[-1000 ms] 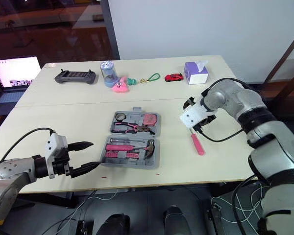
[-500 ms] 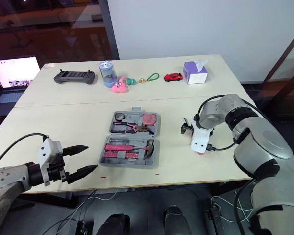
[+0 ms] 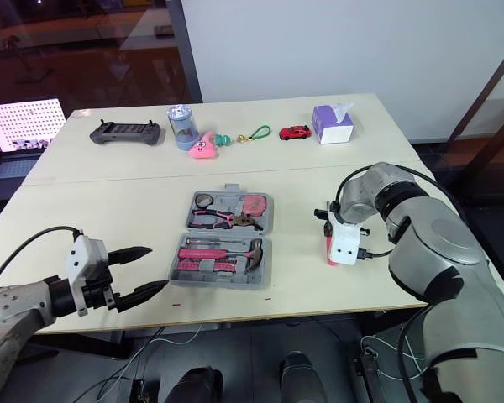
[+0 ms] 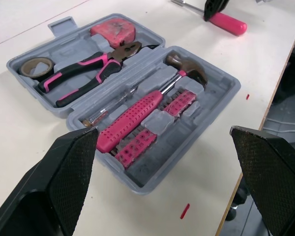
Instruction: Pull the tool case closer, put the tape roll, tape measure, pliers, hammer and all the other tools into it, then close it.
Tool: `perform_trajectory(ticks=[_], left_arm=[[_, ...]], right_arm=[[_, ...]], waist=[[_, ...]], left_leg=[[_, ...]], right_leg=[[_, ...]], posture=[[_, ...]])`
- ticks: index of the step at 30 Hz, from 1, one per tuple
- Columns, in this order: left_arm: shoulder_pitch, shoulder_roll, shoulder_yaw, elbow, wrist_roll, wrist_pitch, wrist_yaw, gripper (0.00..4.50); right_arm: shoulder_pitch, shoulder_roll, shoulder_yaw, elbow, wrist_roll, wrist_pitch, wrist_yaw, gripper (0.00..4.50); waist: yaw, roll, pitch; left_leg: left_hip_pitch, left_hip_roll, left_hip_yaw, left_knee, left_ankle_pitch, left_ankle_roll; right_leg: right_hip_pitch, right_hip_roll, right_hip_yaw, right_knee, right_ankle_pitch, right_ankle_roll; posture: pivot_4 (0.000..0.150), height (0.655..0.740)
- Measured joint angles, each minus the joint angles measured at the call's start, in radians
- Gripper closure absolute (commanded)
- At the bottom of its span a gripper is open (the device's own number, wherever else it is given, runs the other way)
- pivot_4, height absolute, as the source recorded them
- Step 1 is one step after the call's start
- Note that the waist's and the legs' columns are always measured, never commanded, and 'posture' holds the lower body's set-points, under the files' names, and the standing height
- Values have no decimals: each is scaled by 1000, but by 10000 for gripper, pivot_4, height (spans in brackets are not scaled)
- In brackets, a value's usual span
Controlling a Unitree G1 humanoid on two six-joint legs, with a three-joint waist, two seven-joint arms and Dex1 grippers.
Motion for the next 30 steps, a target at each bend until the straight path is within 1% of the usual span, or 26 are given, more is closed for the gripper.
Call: perform_trajectory(ticks=[2,5,7,8,9,12,13,14,15,16,18,19,20,22,25,29,30], left_arm=[[0,-2,-3,1,1,0,-1,0],[-8,-3,-9,8,4,-1,-3,0],[-21,-4,-12,14,8,-1,-5,0],[-32,-5,-16,19,9,-1,-7,0],[-36,-5,-19,23,10,-1,-8,0],[-56,-12,-34,33,10,-1,-11,0],[-70,-13,-37,36,10,-2,-12,0],[-75,-13,-37,38,10,-2,-12,0],[-79,-14,-37,38,10,-2,-14,0],[-80,-15,-37,39,10,-1,-15,0],[-82,-17,-38,41,10,-1,-18,0],[-86,-17,-39,43,10,-1,-19,0],[-94,-17,-40,44,10,-1,-19,0],[-108,-17,-40,47,10,-1,-21,0],[-112,-16,-40,52,10,-1,-26,0],[-113,-15,-40,52,10,-1,-31,0],[-113,-15,-40,52,10,-1,-32,0]], right_arm=[[2,-11,-95,58,123,-24,121,41902],[31,-36,-280,129,362,1,381,41902],[85,-60,-409,125,529,80,549,41902],[132,-75,-473,81,614,164,639,41902],[164,-81,-513,44,668,235,692,41902],[304,-116,-645,-194,809,614,850,41902],[370,-125,-706,-384,850,962,945,41902],[390,-125,-727,-466,863,1166,998,41903],[412,-119,-755,-572,877,1498,1058,41903],[422,-113,-769,-621,889,1712,1087,41903],[426,-77,-806,-657,917,2077,1077,41903],[426,-56,-824,-661,932,2207,1053,41903],[429,-32,-840,-664,946,2310,1019,41903],[443,21,-889,-669,968,2434,916,41903],[449,90,-955,-669,1001,2520,777,41903],[500,129,-991,-728,1041,2491,639,41904],[509,139,-1002,-741,1052,2488,604,41904]], waist=[[0,0,0],[4,0,0],[8,0,0],[11,0,0],[11,0,0],[15,1,0],[18,2,0],[23,2,0],[26,2,0],[29,1,0],[35,1,0],[37,1,0],[37,1,0],[37,1,0],[36,1,0],[35,0,-1],[33,-2,-2]], left_leg=[[0,0,0,0,0,0],[1,0,0,1,-1,2],[2,0,0,1,-3,5],[2,0,-1,1,-3,5],[2,0,-1,2,-3,5],[2,0,-2,3,-3,5],[2,0,-3,2,-3,5],[2,0,-3,3,-3,6],[2,0,-3,2,-3,6],[2,0,-4,3,-3,6],[2,0,-3,3,-4,6],[2,0,-3,3,-4,6],[2,0,-3,3,-4,6],[2,0,-3,2,-4,6],[1,0,-3,2,-3,6],[1,0,-3,3,-3,6],[2,0,-3,3,-3,6]], right_leg=[[0,0,0,0,0,0],[4,0,0,-2,0,0],[6,-1,-1,-3,0,0],[7,-1,-1,-3,0,0],[6,-1,-1,-3,0,0],[6,-1,-1,-2,0,0],[7,0,-2,-2,0,0],[7,0,-3,-2,0,0],[7,0,-3,-2,0,0],[7,0,-3,-2,0,0],[7,0,-3,-2,0,0],[7,0,-3,-2,0,0],[7,0,-3,-2,0,0],[7,0,-3,-2,0,0],[6,0,-3,-2,0,0],[6,0,-3,-2,0,0],[7,0,-3,-2,0,0]], posture=[[1500,7400],[1500,7400],[1500,7400],[1500,7400],[1500,7400],[1500,7400],[1500,7400],[1500,7400],[1500,7400],[1500,7400],[1500,7400],[1500,7400],[1500,7400],[1500,7400],[1500,7400],[1500,7400],[1500,7400]])
